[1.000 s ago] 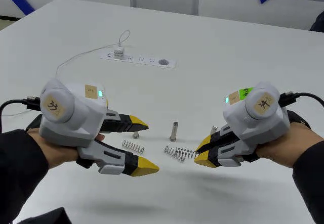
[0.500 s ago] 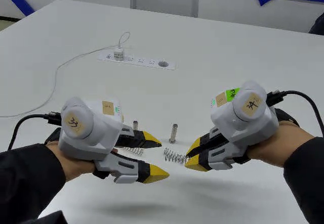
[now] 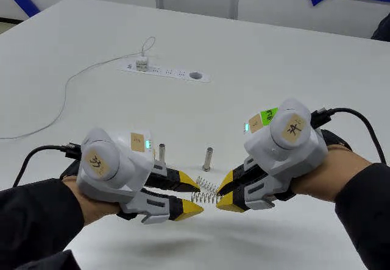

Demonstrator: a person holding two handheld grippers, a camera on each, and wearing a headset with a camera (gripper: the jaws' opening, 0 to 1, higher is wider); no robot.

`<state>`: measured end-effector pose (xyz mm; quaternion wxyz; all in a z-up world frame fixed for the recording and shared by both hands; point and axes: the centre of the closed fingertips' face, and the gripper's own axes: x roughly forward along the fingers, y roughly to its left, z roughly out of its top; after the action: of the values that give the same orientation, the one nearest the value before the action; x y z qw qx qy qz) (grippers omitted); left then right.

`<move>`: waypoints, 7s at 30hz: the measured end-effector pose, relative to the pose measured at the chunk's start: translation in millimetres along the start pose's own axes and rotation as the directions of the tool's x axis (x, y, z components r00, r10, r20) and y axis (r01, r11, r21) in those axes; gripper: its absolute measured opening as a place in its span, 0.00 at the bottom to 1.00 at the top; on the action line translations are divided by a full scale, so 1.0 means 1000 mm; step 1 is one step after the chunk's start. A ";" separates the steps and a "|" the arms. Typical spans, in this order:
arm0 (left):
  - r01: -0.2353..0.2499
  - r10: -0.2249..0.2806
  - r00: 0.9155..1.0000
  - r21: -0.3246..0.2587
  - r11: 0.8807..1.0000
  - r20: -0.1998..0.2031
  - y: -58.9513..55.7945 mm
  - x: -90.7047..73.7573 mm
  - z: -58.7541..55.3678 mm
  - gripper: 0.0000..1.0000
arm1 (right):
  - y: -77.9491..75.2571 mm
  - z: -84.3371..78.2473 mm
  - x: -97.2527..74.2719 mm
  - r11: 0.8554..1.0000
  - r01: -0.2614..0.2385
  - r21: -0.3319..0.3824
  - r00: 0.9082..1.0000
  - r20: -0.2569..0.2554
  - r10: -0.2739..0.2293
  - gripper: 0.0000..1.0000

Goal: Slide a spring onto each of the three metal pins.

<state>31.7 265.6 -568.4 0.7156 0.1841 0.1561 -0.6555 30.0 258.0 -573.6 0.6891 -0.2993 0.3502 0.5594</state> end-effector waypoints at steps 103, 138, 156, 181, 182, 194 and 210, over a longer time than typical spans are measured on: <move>-0.178 0.185 0.982 -0.175 0.968 0.025 0.034 -0.070 -0.012 0.40 | -0.050 0.000 -0.066 0.986 0.150 0.076 0.987 -0.072 -0.144 0.12; -0.254 0.268 0.963 -0.280 0.926 0.013 0.043 -0.077 -0.036 0.53 | -0.118 -0.046 -0.068 0.973 0.198 0.117 0.958 -0.234 -0.167 0.12; -0.253 0.269 0.963 -0.287 0.924 0.016 0.043 -0.076 -0.039 0.54 | -0.121 -0.052 -0.063 0.974 0.190 0.123 0.953 -0.263 -0.153 0.12; -0.256 0.270 0.963 -0.291 0.922 0.008 0.043 -0.075 -0.042 0.54 | -0.124 -0.072 -0.027 0.974 0.154 0.166 0.948 -0.304 -0.098 0.12; -0.256 0.270 0.963 -0.291 0.922 0.007 0.043 -0.075 -0.042 0.54 | -0.124 -0.073 -0.026 0.973 0.156 0.169 0.947 -0.307 -0.098 0.12; -0.260 0.274 0.962 -0.295 0.920 0.007 0.043 -0.075 -0.042 0.54 | -0.125 -0.085 -0.010 0.968 0.173 0.184 0.936 -0.337 -0.104 0.12; -0.254 0.268 0.963 -0.292 0.922 0.008 0.042 -0.074 -0.041 0.54 | -0.121 -0.096 -0.006 0.961 0.190 0.203 0.934 -0.338 -0.113 0.15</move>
<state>67.3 353.0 -568.1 0.8192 0.0813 0.2071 -0.5286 134.2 153.9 -621.3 0.6940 -0.3306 0.4968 0.4029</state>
